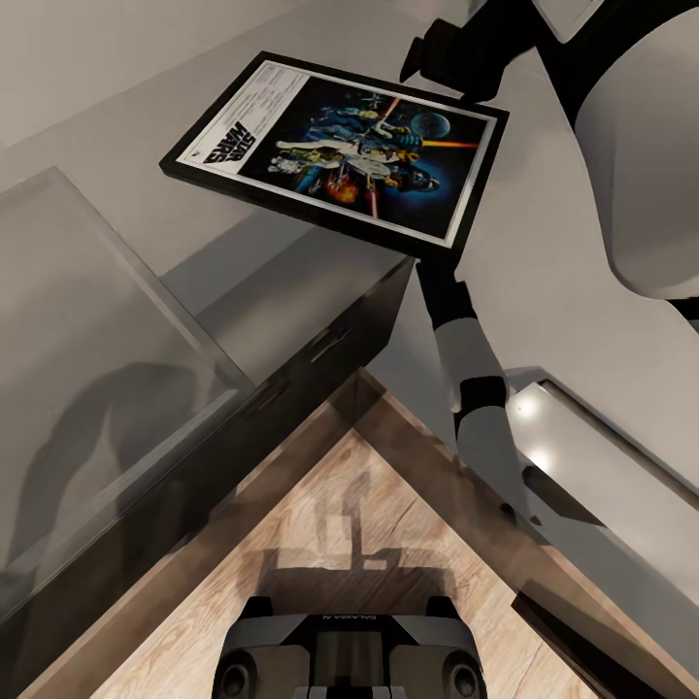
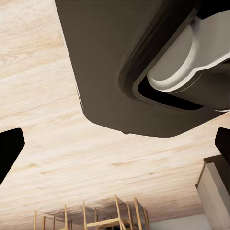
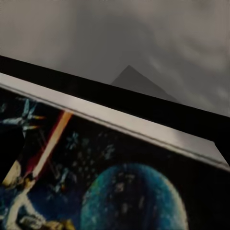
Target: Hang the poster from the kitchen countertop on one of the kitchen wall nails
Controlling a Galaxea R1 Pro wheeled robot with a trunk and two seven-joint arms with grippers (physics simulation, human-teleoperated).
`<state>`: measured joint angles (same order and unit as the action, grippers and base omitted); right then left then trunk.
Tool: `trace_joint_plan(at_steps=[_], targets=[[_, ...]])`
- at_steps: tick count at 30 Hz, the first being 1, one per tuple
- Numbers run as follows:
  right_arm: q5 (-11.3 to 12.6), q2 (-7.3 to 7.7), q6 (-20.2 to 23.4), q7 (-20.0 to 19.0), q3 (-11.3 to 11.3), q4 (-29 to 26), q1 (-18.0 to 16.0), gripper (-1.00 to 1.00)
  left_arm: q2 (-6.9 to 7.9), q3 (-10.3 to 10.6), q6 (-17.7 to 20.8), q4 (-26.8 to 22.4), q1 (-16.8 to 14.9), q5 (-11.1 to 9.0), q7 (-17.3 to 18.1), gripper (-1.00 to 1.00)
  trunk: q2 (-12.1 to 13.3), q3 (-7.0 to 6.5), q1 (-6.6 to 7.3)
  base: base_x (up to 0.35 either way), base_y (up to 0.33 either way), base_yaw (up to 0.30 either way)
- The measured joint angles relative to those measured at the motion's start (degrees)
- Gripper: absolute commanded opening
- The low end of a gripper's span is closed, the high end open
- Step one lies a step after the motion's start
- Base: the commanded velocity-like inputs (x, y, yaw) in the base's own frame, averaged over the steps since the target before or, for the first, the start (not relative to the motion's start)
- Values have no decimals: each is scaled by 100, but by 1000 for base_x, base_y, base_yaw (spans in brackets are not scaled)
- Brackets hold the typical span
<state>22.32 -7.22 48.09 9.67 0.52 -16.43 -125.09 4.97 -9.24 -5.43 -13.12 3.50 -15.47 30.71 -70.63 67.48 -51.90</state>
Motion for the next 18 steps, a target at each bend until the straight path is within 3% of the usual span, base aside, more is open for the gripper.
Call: trace_joint_plan(at_steps=[18], targets=[[47,3,44,5,16,210,-133,100,-3,0,-1,0,0,0,0,100,0,0,0,0,0,0]])
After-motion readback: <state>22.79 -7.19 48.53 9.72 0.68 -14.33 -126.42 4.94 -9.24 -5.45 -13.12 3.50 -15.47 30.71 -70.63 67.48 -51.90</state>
